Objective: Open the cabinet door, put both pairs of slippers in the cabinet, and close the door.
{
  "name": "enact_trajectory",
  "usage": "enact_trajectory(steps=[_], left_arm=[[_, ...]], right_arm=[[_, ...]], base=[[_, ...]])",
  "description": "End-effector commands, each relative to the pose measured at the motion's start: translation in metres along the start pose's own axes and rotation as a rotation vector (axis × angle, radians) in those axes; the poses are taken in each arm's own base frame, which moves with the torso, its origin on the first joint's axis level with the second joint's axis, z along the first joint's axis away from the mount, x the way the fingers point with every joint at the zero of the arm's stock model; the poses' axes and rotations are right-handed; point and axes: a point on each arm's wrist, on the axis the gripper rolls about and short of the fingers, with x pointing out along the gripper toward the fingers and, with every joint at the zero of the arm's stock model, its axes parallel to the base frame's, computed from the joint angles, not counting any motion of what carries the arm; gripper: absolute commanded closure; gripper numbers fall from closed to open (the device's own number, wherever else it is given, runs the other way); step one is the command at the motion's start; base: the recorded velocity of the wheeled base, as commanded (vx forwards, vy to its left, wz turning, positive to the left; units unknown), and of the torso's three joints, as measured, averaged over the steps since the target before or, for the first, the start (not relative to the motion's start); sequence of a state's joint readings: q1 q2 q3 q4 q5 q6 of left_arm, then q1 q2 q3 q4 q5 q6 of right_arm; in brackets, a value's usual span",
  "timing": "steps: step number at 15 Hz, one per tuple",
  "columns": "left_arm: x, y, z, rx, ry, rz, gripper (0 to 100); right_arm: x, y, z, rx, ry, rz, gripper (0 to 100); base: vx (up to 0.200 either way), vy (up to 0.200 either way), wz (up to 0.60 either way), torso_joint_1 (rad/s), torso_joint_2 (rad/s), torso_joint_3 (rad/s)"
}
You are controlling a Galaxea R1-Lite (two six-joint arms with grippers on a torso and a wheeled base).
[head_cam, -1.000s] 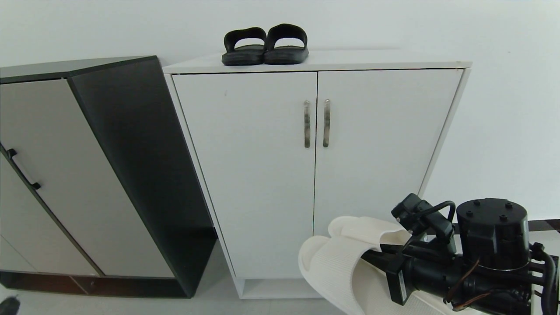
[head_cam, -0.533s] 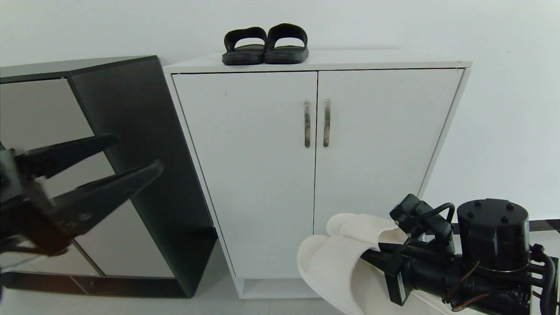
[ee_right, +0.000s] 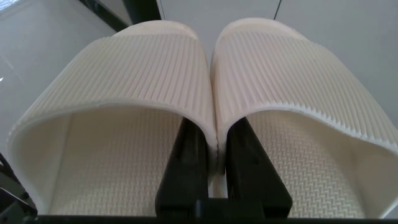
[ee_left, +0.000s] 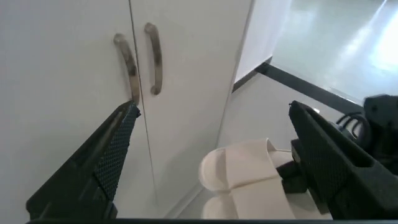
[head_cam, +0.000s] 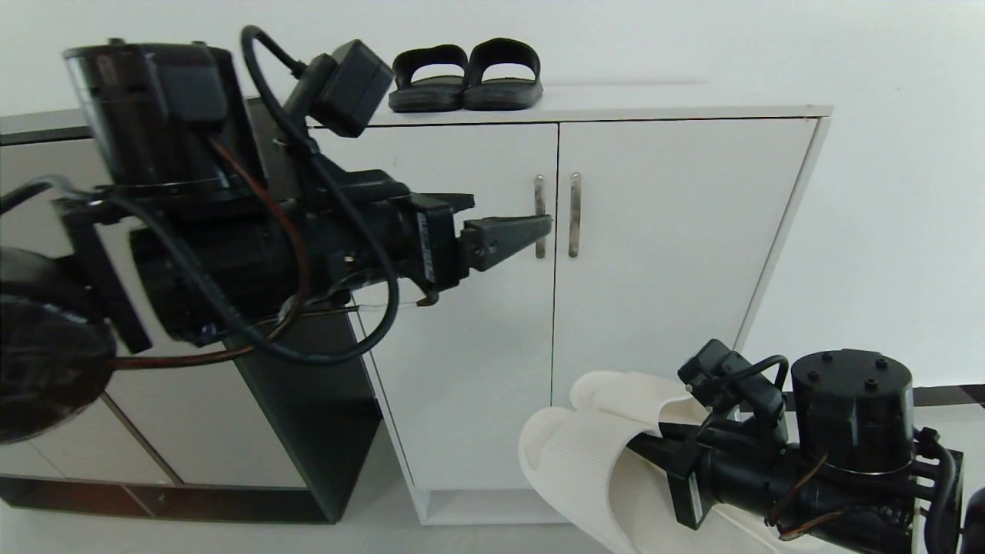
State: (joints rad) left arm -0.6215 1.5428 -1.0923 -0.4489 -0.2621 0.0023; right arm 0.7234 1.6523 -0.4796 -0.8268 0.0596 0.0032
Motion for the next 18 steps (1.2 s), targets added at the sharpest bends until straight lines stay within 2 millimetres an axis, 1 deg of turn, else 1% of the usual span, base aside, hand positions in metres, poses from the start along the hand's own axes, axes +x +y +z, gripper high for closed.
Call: enact_trajectory(steps=[1, 2, 5, 7, 10, 11, 12, 14, 17, 18], left_arm=[[0.047, 0.005, -0.013, -0.013, 0.036, -0.044, 0], [0.058, 0.007, -0.013, -0.026, 0.031, -0.058, 0], [0.081, 0.011, -0.01, -0.09, 0.012, -0.11, 0], [0.098, 0.018, -0.014, -0.124, 0.042, -0.134, 0], [0.108, 0.031, -0.017, -0.142, 0.074, -0.125, 0], [0.108, 0.031, -0.017, -0.145, 0.077, -0.129, 0], [0.107, 0.035, -0.012, -0.198, 0.077, -0.175, 0], [0.114, 0.042, -0.012, -0.221, 0.065, -0.17, 0], [0.131, 0.051, -0.02, -0.223, 0.064, -0.151, 0], [0.133, 0.057, -0.021, -0.221, 0.061, -0.141, 0]], right_arm=[[0.003, 0.0, -0.001, 0.001, 0.007, -0.001, 100], [0.005, -0.001, -0.002, 0.001, 0.01, -0.001, 100], [0.006, -0.001, -0.003, -0.002, 0.011, -0.002, 100], [0.006, -0.002, -0.005, 0.003, 0.016, -0.005, 100], [0.006, -0.005, -0.005, 0.007, 0.017, -0.012, 100], [0.006, -0.005, -0.005, 0.007, 0.019, -0.012, 100], [0.006, -0.005, -0.006, 0.009, 0.022, -0.01, 100], [0.006, -0.006, -0.006, 0.01, 0.02, -0.013, 100], [0.006, -0.006, -0.006, 0.01, 0.02, -0.013, 100], [0.006, -0.006, -0.006, 0.008, 0.02, -0.013, 100]], base=[[0.0, 0.0, 0.0, 0.0, 0.0, 0.0], [0.0, 0.0, 0.0, 0.0, 0.0, 0.0], [0.0, 0.0, 0.0, 0.0, 0.0, 0.0], [0.0, 0.0, 0.0, 0.0, 0.0, 0.0], [0.0, 0.0, 0.0, 0.0, 0.0, 0.0], [0.0, 0.0, 0.0, 0.0, 0.0, 0.0], [0.0, 0.0, 0.0, 0.0, 0.0, 0.0], [0.0, 0.0, 0.0, 0.0, 0.0, 0.0], [0.0, 0.0, 0.0, 0.0, 0.0, 0.0], [0.0, 0.0, 0.0, 0.0, 0.0, 0.0]])
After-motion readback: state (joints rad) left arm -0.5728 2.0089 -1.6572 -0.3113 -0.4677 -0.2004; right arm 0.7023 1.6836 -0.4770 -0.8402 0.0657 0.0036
